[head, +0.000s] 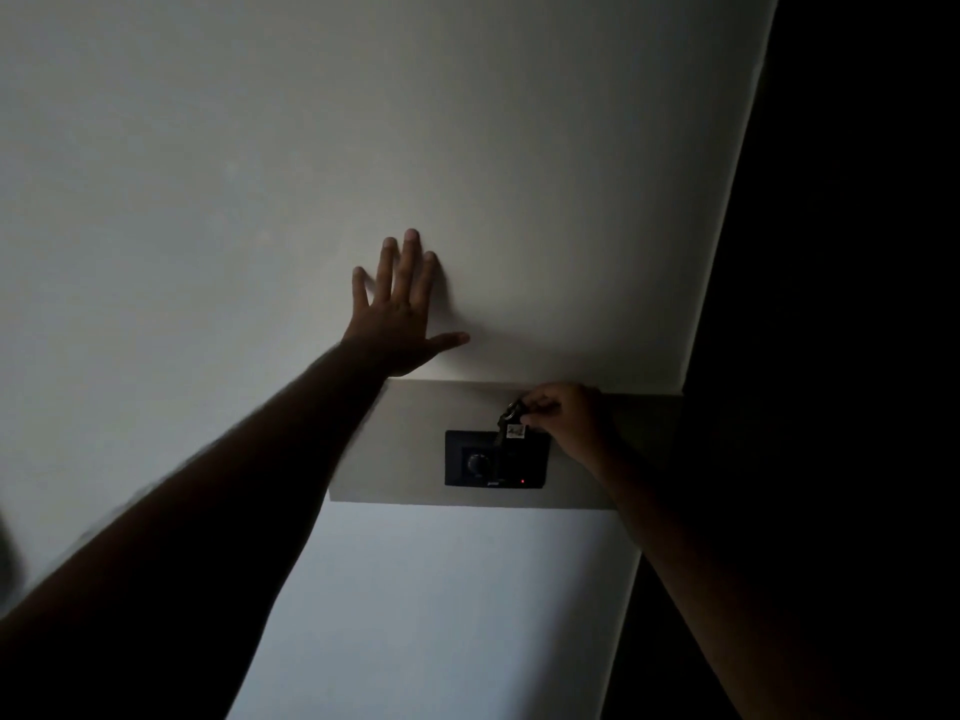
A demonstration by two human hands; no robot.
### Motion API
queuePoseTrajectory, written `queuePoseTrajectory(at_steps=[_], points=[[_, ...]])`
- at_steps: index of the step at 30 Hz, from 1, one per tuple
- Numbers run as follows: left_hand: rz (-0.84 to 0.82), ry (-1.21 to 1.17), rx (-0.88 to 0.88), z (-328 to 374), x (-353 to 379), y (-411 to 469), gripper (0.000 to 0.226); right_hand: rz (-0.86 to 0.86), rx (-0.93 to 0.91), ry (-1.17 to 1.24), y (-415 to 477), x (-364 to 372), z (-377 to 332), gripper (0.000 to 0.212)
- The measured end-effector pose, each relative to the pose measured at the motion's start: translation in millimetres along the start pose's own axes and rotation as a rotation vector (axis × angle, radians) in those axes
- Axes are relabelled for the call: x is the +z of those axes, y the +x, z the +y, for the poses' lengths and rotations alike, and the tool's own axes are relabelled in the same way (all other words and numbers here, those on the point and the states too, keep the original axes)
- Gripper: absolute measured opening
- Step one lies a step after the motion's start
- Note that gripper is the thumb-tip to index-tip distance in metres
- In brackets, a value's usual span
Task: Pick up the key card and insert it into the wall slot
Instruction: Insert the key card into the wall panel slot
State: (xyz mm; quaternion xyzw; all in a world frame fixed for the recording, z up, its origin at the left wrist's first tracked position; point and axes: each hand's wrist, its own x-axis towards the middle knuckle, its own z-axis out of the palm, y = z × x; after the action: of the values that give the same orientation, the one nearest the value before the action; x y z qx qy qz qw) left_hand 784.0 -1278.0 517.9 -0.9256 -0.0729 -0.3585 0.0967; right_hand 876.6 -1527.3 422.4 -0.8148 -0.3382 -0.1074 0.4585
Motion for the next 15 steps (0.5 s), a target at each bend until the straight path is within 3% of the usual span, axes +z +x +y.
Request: queuePoseTrajectory(at_steps=[15], points=[[0.03, 0.023, 0.009, -1, 8, 0, 0.12, -0.035, -0.09, -0.082, -9, 10, 14, 0.037]])
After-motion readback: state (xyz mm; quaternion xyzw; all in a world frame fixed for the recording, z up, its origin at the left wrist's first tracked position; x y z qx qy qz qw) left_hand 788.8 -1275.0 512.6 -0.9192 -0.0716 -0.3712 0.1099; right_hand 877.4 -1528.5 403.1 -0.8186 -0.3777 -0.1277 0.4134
